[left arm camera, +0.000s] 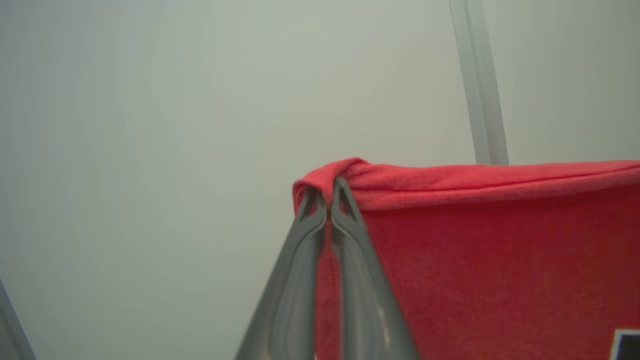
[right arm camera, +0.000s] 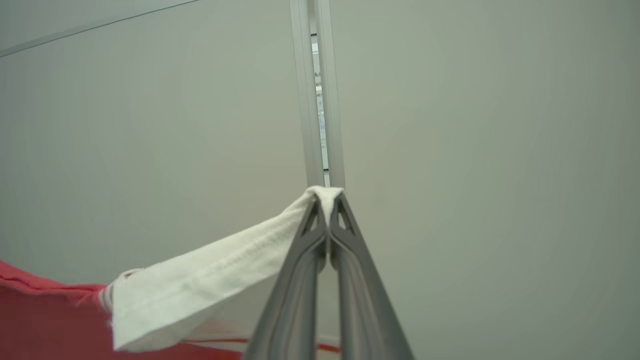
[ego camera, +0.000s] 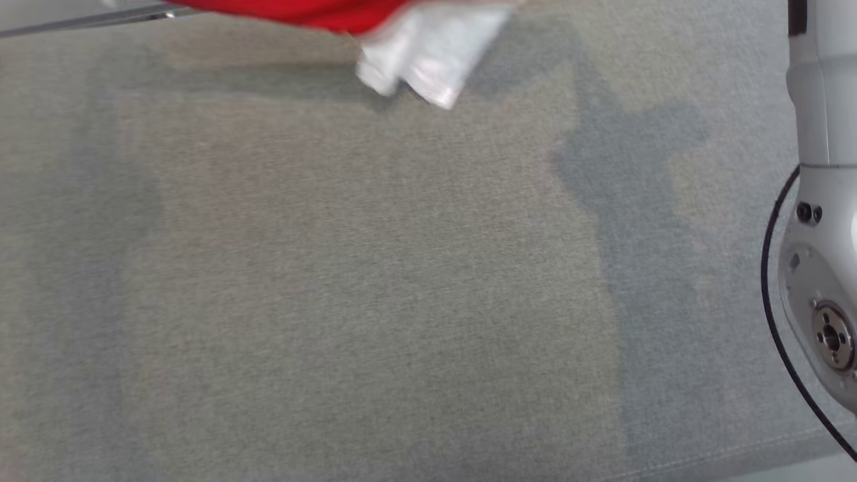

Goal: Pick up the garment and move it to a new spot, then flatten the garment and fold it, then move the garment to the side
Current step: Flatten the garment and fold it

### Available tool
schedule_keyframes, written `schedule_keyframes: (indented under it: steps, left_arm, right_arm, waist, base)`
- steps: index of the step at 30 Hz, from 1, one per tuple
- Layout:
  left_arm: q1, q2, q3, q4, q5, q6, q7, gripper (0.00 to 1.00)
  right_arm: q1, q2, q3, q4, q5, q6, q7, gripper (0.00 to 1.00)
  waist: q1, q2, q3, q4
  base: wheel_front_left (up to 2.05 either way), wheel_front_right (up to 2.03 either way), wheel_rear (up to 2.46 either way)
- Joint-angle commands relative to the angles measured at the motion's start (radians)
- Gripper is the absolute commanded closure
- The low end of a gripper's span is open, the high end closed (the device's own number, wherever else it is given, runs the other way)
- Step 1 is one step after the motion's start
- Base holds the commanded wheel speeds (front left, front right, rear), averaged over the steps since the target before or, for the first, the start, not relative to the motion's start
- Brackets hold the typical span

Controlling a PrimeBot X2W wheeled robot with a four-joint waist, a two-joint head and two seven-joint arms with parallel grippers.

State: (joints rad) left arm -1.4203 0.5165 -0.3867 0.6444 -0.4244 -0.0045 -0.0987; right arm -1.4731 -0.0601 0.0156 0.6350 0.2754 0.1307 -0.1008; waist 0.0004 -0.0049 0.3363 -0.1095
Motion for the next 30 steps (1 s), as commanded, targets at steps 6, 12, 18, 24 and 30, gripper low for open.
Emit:
schedule_keyframes:
  steps: [6,12,18,24,30]
  left_arm:
    - [-0.109,0.032,0.016,0.105,0.002,-0.049,-0.089,1.0]
    - [-0.052,-0.005,0.042,0.149,-0.06,-0.089,-0.148,1.0]
    - [0.077,-0.029,0.05,0.114,-0.114,-0.117,-0.166,1.0]
    - [0.191,-0.033,0.059,0.036,-0.146,-0.125,-0.167,1.0]
    - [0.275,-0.045,0.05,-0.018,-0.178,-0.126,-0.167,1.0]
  right_arm:
    - [-0.062,0.008,0.053,0.07,0.037,0.0,-0.081,1.0]
    - [0.028,-0.009,0.154,0.053,0.094,0.0,-0.115,1.0]
    - [0.209,-0.063,0.254,-0.037,0.195,0.0,-0.133,1.0]
    - [0.396,-0.138,0.304,-0.182,0.27,0.0,-0.114,1.0]
    - [0.533,-0.188,0.277,-0.303,0.274,0.0,-0.084,1.0]
  waist:
    - [-0.0004,0.0049,0.108,-0.105]
    - [-0.0004,0.0049,0.17,-0.098]
    - [-0.0004,0.0049,0.178,-0.066]
    - [-0.0004,0.0049,0.156,-0.037]
    - [-0.0004,0.0049,0.12,-0.021]
  base:
    - [0.0,0.0,0.0]
    - [0.0,0.0,0.0]
    - [0.0,0.0,0.0]
    - [0.0,0.0,0.0]
    - [0.0,0.0,0.0]
